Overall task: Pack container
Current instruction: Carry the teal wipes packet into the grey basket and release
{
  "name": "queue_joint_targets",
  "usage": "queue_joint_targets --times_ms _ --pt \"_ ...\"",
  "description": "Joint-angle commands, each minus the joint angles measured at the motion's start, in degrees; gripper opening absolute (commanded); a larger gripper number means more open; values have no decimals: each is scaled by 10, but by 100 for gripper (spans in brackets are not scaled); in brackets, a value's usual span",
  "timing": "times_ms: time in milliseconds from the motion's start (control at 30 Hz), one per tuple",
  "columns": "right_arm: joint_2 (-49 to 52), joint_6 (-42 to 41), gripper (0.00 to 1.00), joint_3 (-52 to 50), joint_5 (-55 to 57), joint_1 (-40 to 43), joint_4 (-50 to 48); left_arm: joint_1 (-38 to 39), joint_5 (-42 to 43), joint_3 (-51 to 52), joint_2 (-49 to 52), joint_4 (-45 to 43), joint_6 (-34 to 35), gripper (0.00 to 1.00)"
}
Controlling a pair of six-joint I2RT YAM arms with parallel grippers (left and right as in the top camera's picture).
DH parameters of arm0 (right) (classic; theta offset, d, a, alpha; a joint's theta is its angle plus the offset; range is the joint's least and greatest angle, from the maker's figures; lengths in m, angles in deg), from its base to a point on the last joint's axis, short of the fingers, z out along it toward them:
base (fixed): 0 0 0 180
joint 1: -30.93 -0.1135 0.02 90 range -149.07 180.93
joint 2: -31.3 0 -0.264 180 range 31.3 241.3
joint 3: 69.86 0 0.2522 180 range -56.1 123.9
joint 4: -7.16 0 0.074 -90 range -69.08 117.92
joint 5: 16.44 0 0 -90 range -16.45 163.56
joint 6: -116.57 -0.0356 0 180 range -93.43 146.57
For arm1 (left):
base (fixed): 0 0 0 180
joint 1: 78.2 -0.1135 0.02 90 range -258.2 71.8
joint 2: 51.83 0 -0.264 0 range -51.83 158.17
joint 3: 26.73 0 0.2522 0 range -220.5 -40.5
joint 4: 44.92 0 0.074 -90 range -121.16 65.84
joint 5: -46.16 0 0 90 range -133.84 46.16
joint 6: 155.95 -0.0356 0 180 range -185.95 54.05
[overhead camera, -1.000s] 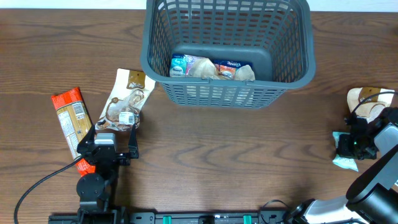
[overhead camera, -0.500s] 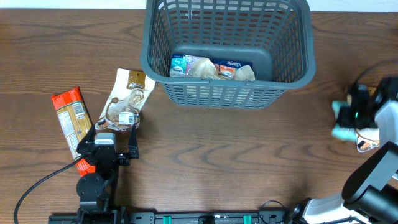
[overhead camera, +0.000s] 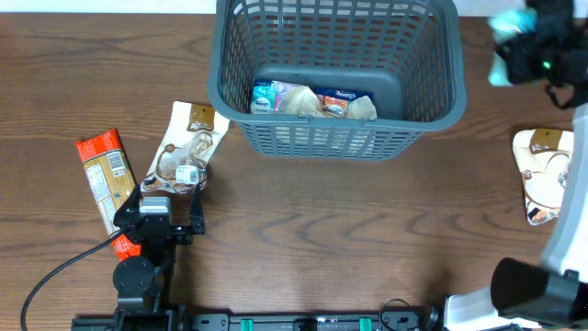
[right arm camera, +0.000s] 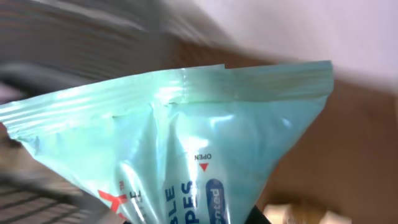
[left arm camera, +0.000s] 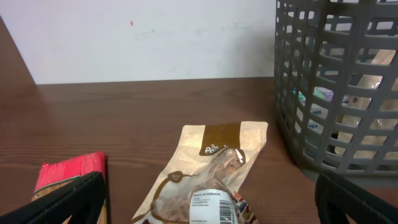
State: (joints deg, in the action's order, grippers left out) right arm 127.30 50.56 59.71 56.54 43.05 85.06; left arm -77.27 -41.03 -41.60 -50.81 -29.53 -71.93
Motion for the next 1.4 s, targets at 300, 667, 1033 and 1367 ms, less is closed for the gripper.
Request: queue_joint_targets --times_ms 300,667,1033,1367 --pt "14 286 1 61 -10 -265 63 1 -5 9 0 22 3 98" --pt "162 316 2 61 -10 -287 102 1 -5 9 0 22 3 99" --pt "288 324 8 61 16 -284 111 1 -5 9 0 22 3 99" --pt "264 281 95 68 39 -280 109 1 -5 9 0 22 3 99"
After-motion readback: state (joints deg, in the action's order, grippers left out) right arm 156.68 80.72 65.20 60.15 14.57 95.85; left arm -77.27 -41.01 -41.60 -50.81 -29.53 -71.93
